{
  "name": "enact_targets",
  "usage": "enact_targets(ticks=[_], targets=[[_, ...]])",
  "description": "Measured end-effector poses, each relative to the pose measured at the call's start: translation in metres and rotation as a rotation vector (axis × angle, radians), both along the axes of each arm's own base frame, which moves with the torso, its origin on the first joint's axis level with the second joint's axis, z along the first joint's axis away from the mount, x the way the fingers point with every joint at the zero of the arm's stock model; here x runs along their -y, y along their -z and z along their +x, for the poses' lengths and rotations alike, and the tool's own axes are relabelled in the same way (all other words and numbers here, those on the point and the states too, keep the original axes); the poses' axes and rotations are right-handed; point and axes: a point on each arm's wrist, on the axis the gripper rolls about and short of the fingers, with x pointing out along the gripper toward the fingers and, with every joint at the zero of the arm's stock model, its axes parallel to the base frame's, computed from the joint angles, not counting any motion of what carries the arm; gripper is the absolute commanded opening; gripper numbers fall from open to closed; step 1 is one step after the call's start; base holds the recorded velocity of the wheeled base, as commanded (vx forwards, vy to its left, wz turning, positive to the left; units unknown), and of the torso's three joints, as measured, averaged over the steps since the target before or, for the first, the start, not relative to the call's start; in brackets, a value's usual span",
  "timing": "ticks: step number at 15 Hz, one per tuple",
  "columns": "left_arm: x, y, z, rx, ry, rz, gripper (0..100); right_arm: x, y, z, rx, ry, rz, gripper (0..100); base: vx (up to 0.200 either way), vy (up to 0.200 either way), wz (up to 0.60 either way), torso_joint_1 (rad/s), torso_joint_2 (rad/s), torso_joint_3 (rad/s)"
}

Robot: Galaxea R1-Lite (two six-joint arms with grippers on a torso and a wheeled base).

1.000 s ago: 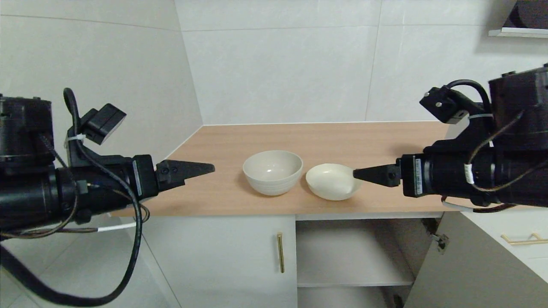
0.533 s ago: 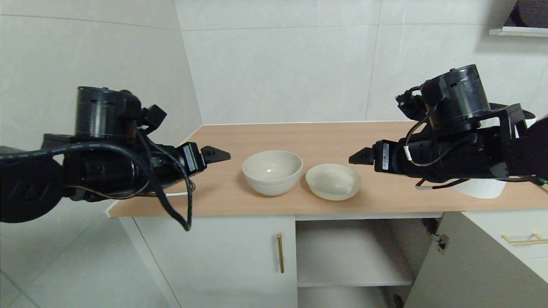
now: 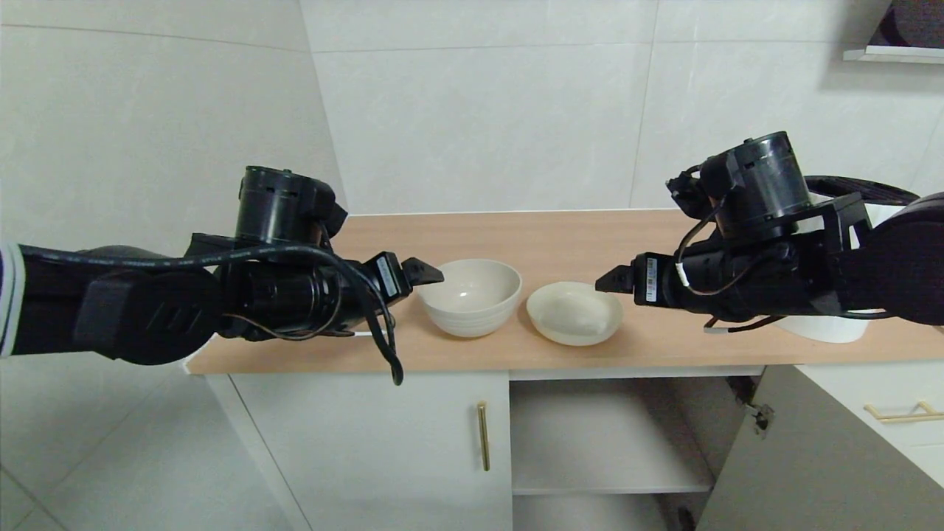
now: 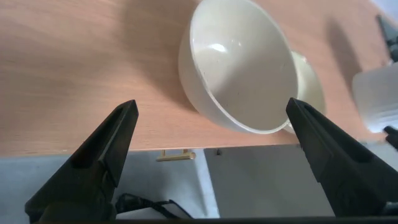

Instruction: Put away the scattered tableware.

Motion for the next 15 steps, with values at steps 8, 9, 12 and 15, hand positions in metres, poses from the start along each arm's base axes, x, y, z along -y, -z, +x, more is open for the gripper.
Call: enact_targets(ticks=[8,9,12,15], targets=[[0.011,0.016,0.023,-0.037,-0.063,-0.009,100,0.000,0.001,0.000,-0.002,0.000,-0.001,100,0.000,0.000,0.00,0.000,0.00,0.000],[0.011,0.017,0.025,-0.040,-0.067,-0.012,100,0.000,0.001,0.000,-0.003,0.000,-0.002,100,0.000,0.000,0.00,0.000,0.00,0.000],[0.013,0.021,0.028,-0.049,-0.067,-0.009,0,0.000,0.001,0.000,-0.005,0.000,-0.003,100,0.000,0.000,0.00,0.000,0.00,0.000],[0.014,0.026,0.031,-0.060,-0.067,-0.005,0,0.000,0.001,0.000,-0.005,0.000,-0.003,100,0.000,0.000,0.00,0.000,0.00,0.000]])
